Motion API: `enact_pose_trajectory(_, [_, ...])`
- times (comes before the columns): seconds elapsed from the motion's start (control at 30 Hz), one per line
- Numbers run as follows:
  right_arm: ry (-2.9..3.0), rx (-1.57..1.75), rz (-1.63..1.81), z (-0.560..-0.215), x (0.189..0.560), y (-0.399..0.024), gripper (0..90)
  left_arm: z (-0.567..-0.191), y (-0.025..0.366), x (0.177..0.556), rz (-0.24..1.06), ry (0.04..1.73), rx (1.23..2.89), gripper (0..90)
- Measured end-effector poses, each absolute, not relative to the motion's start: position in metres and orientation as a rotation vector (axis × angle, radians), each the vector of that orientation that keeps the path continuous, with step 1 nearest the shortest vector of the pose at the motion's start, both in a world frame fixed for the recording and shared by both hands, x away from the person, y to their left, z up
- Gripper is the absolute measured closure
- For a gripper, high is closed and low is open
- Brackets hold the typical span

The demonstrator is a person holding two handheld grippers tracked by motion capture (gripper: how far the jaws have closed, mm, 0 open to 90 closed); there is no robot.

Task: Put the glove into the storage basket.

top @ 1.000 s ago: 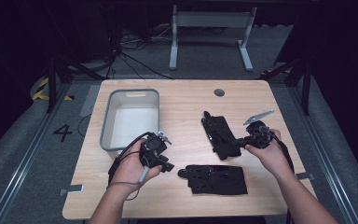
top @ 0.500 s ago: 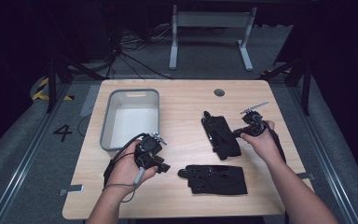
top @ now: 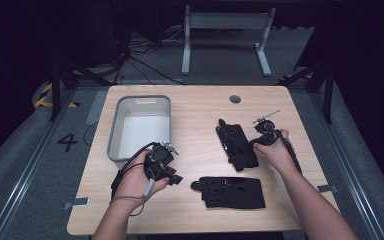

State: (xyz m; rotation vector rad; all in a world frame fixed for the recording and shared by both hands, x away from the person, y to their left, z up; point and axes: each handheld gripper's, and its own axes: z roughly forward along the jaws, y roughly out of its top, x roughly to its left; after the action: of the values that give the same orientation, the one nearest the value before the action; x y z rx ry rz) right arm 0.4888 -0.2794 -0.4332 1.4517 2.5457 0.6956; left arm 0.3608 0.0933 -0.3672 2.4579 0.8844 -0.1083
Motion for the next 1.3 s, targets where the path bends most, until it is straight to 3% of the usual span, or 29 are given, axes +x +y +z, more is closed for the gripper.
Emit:
enact_pose_trajectory(0.1, [2.552, 1.425, 0.670, -0.433, 0.488, -0.275, 80.3, -0.367, 0.092, 0.360, -0.107, 0.879, 2.459, 60.4])
enact_pose_trajectory(0.3, [2.546, 1.381, 0.645, -0.430, 0.486, -0.269, 86.7, -0.367, 0.093, 0.361, -0.106, 0.880, 2.457, 60.2])
enact_pose_trajectory(1.3, [2.488, 0.968, 0.828, -0.344, 0.425, -0.254, 87.7, -0.365, 0.093, 0.361, -0.104, 0.877, 2.455, 60.0])
